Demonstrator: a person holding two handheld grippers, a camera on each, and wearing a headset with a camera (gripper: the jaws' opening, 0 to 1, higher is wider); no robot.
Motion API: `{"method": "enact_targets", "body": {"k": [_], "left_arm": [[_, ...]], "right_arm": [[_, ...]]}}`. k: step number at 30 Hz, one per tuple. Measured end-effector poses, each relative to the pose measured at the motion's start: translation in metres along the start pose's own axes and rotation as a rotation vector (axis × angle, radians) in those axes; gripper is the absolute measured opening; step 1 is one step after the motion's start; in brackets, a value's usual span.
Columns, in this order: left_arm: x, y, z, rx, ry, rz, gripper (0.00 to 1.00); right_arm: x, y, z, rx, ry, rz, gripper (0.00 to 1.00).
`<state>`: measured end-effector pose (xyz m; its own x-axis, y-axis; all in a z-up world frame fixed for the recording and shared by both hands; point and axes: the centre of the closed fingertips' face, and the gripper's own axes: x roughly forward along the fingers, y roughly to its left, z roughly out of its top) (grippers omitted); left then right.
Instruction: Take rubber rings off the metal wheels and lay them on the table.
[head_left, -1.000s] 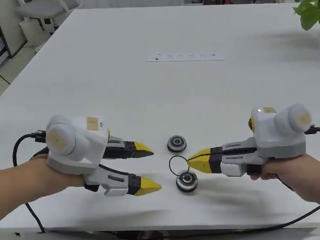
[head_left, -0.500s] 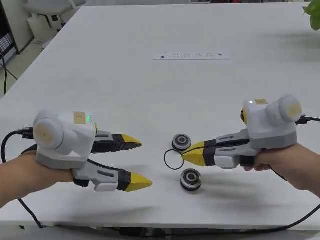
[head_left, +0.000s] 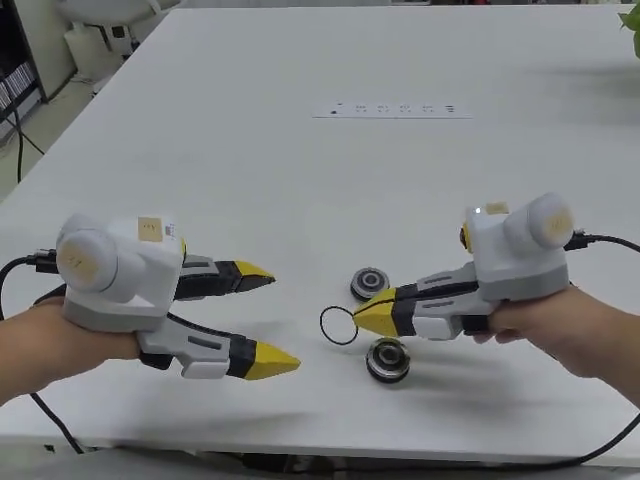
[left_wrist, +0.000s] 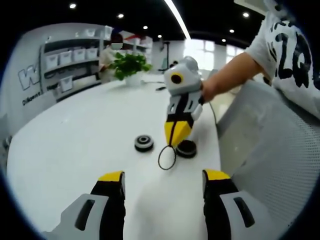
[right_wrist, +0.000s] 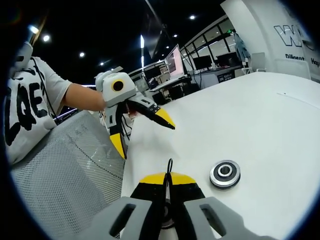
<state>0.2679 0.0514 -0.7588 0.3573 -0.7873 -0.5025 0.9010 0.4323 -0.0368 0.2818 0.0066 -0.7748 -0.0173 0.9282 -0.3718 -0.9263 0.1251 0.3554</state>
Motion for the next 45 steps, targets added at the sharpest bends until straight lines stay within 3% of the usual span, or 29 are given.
{"method": "enact_targets", "body": {"k": [5,10,14,23,28,39,45], "left_arm": [[-0.001,0.001,-0.001,-0.005,0.000,0.005,0.64],[-0.002,0.001,-0.001,-0.007,0.001,0.007,0.63],[-0.003,0.001,-0.002,-0.010,0.002,0.008,0.63],[-0.003,0.001,-0.004,-0.009,0.006,0.008,0.63],[-0.003,0.000,-0.003,-0.006,0.007,0.005,0.63],[0.007,-0.004,0.007,0.008,-0.001,-0.021,0.63],[0.016,-0.009,0.013,0.026,0.000,-0.045,0.62]], "right_arm": [[0.008,0.000,-0.008,-0.014,0.031,0.009,0.00],[0.007,-0.011,-0.009,-0.065,0.048,-0.035,0.00],[0.007,-0.011,-0.010,-0.072,0.057,-0.043,0.00],[0.006,-0.015,-0.013,-0.089,0.063,-0.062,0.14],[0.004,-0.015,-0.010,-0.085,0.044,-0.071,0.20],[-0.018,-0.012,0.003,-0.069,-0.025,-0.087,0.22],[-0.029,-0.008,0.002,-0.076,-0.024,-0.090,0.24]]}}
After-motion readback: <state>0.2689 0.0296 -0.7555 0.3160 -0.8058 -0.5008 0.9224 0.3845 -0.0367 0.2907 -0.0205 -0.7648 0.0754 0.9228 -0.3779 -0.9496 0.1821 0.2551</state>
